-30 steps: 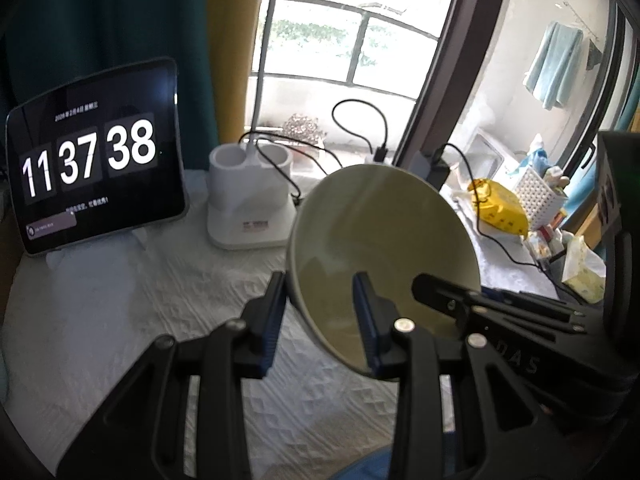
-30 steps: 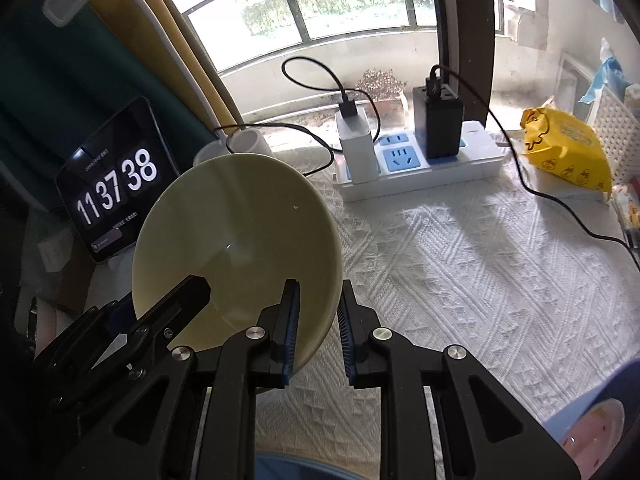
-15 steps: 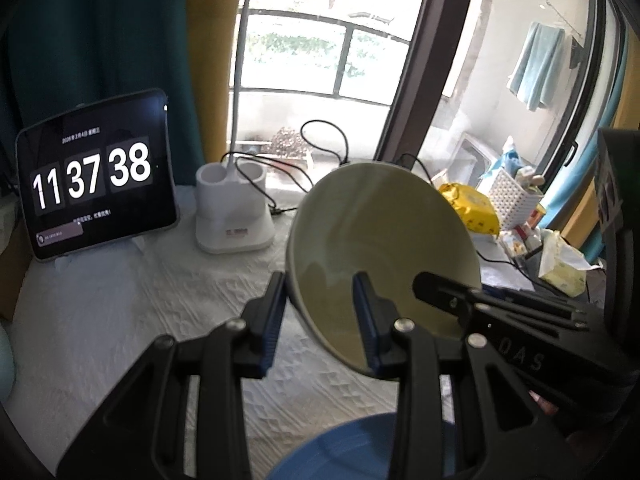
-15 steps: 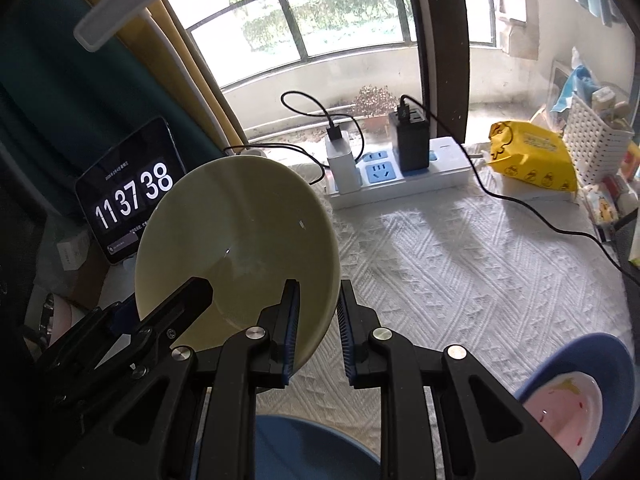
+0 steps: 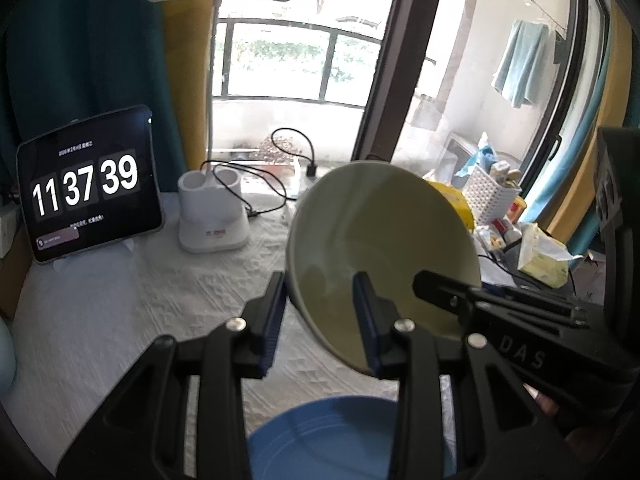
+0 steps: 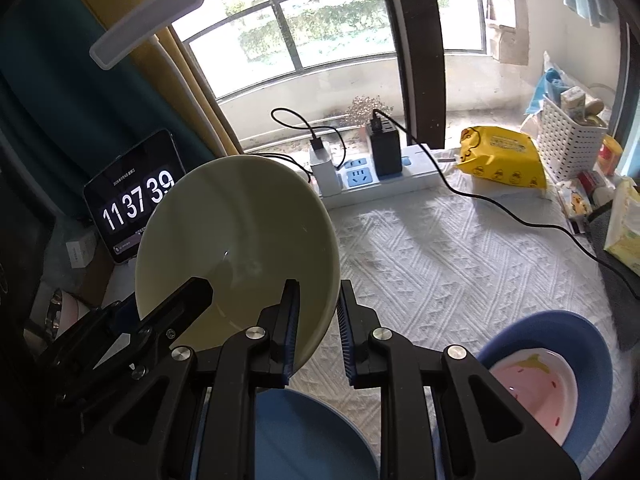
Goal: Organize plates and bowls
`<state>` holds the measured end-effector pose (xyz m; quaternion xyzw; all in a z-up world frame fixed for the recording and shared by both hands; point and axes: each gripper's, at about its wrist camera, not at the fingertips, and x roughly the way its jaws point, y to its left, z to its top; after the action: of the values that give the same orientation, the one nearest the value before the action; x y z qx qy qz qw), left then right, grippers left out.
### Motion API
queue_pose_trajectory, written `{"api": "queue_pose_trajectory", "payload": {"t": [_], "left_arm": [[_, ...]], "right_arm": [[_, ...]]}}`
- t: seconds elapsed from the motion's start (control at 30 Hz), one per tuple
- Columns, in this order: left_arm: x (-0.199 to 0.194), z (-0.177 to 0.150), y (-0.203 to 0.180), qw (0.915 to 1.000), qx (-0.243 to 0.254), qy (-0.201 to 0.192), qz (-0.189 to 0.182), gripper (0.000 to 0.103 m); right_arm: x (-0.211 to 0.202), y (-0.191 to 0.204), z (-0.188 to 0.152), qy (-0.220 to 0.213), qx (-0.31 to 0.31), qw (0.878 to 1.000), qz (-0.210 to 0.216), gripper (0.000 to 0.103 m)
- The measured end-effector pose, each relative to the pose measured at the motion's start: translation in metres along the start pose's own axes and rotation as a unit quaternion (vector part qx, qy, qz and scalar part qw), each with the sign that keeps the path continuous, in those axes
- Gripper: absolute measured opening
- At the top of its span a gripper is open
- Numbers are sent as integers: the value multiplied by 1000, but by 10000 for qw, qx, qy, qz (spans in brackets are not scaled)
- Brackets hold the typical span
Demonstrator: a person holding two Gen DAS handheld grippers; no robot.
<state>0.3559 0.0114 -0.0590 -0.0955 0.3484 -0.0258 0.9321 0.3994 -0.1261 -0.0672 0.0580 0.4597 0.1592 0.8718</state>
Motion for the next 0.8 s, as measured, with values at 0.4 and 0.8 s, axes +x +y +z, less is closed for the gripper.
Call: {"api": "queue_pose_trajectory", "payload": {"t": [0.4,0.8], "left_arm": [[-6,-4,-27,9998,176,-3,-87,35],[-7,-8,-56,9993,345,46,-165,35]], "right_arm": [[-22,-22,-7,-116,94,9999,-39,20],[-39,-47,-14,-204,227,9995,-60,20]]}}
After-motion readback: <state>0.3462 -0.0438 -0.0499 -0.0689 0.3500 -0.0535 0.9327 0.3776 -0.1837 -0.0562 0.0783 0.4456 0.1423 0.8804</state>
